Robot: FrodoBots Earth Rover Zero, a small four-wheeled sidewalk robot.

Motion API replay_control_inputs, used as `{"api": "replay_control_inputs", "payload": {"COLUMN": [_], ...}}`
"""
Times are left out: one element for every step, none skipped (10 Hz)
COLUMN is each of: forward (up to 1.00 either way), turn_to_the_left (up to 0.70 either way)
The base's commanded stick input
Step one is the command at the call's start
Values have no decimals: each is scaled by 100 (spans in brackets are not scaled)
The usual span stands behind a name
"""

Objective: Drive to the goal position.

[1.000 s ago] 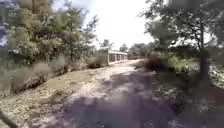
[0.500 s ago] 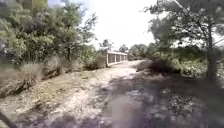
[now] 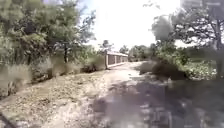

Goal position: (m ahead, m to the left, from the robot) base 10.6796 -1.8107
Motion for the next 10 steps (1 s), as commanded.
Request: {"api": "replay_control_inputs", "payload": {"forward": [85,85,85,85,85,85,85,85,85,85], "turn_to_the_left": [0,0,0,0,0,0,0,0,0,0]}}
